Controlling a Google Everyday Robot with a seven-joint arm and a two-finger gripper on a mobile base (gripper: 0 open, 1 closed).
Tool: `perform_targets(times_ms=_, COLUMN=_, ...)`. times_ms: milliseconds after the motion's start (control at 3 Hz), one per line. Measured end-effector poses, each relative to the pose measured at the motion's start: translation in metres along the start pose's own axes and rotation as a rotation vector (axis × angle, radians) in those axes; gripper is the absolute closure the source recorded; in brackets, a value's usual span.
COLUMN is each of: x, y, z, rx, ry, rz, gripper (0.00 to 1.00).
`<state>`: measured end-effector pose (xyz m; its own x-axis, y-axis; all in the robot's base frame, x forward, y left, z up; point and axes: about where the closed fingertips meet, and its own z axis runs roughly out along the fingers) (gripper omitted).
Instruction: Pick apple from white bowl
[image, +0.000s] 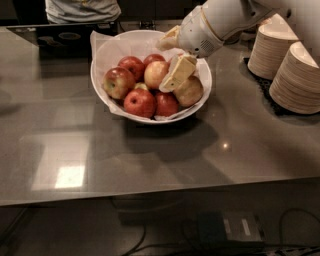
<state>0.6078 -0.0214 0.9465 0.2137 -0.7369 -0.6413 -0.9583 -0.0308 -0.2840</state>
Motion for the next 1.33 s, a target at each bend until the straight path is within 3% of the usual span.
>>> perform_targets(times_ms=1000, x=0.017, y=0.003, z=0.025, rx=-0.094, ry=0.016, rz=0.062, gripper=0.34)
perform_targets(times_ms=1333, x=0.016, y=0.002, z=0.025, rx=-0.099, ry=0.015, rz=0.067, gripper=0.37)
